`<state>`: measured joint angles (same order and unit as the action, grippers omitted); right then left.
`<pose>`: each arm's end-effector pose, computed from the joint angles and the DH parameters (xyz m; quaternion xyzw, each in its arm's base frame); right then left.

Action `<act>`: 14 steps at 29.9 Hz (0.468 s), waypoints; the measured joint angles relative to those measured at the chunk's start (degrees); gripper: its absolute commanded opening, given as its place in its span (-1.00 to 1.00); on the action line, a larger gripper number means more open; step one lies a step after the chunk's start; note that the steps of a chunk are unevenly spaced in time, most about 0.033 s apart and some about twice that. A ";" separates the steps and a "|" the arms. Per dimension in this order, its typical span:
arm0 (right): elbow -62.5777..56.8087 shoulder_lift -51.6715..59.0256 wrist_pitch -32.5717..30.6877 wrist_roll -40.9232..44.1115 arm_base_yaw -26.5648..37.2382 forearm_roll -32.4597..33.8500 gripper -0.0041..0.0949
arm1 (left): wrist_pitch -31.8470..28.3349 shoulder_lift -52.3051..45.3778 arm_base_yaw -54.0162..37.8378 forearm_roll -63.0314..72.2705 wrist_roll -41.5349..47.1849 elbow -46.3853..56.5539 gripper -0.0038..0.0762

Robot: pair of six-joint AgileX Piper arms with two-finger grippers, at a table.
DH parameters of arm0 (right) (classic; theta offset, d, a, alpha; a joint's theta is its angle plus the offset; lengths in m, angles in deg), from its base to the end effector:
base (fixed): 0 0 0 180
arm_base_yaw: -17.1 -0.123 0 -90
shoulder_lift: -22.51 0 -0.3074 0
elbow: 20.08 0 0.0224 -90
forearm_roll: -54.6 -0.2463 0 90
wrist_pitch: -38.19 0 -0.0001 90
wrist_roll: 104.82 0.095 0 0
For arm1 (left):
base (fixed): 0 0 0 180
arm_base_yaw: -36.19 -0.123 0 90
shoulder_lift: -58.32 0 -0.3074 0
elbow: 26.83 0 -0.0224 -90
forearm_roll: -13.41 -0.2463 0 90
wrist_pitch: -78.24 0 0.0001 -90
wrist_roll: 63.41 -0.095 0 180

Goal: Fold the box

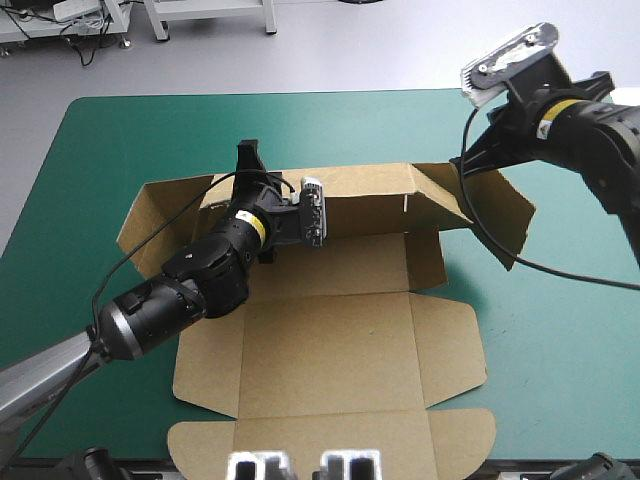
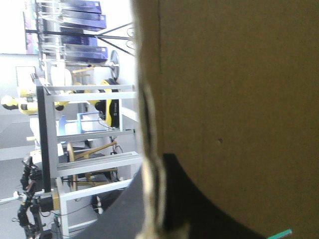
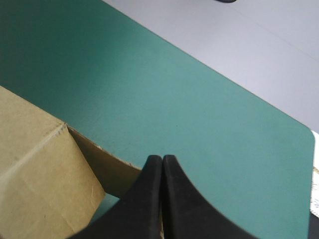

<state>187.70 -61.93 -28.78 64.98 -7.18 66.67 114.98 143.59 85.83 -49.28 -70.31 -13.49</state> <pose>0.2278 0.0827 0.5320 -0.2508 0.8400 -0.0464 0.4790 0.2282 -0.1904 0.3774 0.6097 0.5691 0.2973 0.4647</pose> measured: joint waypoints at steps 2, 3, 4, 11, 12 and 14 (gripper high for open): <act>0.00 -2.41 1.04 -0.99 1.93 -3.51 -0.97 | -1.80 -0.87 0.00 -6.16 6.08 3.54 -0.93; 0.00 -3.59 1.75 -1.59 2.89 -5.12 -0.97 | -2.14 -1.04 0.00 -8.35 8.56 4.96 -0.93; 0.00 -4.81 2.50 -2.38 4.17 -7.30 -0.97 | -2.47 -1.10 0.00 -10.60 11.41 6.12 -0.93; 3.95 -15.20 1.41 -9.11 12.98 -21.70 -0.97 | -3.46 -1.09 0.00 -15.96 19.84 8.27 -0.93; 4.65 -16.52 0.94 -9.58 13.79 -23.16 -0.97 | -3.49 -1.09 0.00 -16.57 20.14 8.27 -0.93; 5.89 -19.72 0.81 -10.06 15.51 -25.91 -0.97 | -3.52 -1.09 0.00 -17.31 20.43 8.27 -0.93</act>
<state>193.58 -81.65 -27.97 54.92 8.33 40.76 111.46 142.50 85.83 -66.59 -49.88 -5.22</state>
